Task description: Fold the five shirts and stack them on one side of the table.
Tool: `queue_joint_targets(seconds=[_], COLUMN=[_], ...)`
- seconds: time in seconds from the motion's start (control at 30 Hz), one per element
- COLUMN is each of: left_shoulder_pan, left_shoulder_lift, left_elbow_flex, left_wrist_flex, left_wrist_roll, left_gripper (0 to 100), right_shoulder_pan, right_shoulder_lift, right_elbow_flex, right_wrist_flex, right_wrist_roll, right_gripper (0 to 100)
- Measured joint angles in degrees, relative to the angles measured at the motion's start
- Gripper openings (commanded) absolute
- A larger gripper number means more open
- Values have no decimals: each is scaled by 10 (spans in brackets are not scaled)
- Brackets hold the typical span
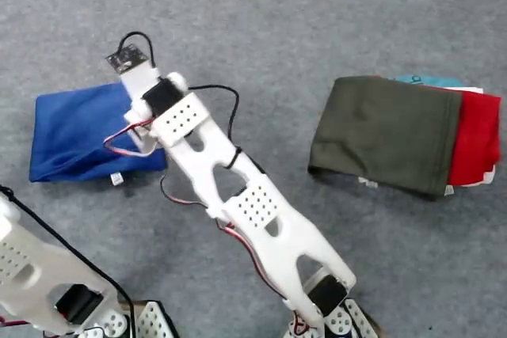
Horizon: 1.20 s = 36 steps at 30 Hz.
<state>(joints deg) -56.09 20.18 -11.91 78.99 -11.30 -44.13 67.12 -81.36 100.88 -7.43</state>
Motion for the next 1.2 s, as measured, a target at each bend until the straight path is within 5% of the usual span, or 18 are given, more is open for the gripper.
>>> queue_joint_targets(seconds=[0.3, 0.5, 0.67, 0.77, 0.9, 1.2], left_shoulder_pan=[4, 4, 4, 4, -2, -23], left_shoulder_lift=[0, 0, 0, 0, 0, 0], left_elbow_flex=[2, 2, 7, 12, 12, 12], left_wrist_flex=[-2, -2, -2, -2, -2, -2], left_wrist_roll=[0, 0, 0, 0, 0, 0], left_gripper=[29, 29, 29, 29, 29, 29], right_shoulder_pan=[-21, 18, 17, 17, 17, 4], right_shoulder_lift=[-246, -338, -265, -210, -183, -184], right_elbow_flex=[414, 413, 413, 414, 414, 364], right_wrist_flex=[-16, -203, -409, -447, -398, -73], right_wrist_roll=[19, 33, 33, 33, 33, 33], right_gripper=[14, 15, 15, 15, 14, 14])
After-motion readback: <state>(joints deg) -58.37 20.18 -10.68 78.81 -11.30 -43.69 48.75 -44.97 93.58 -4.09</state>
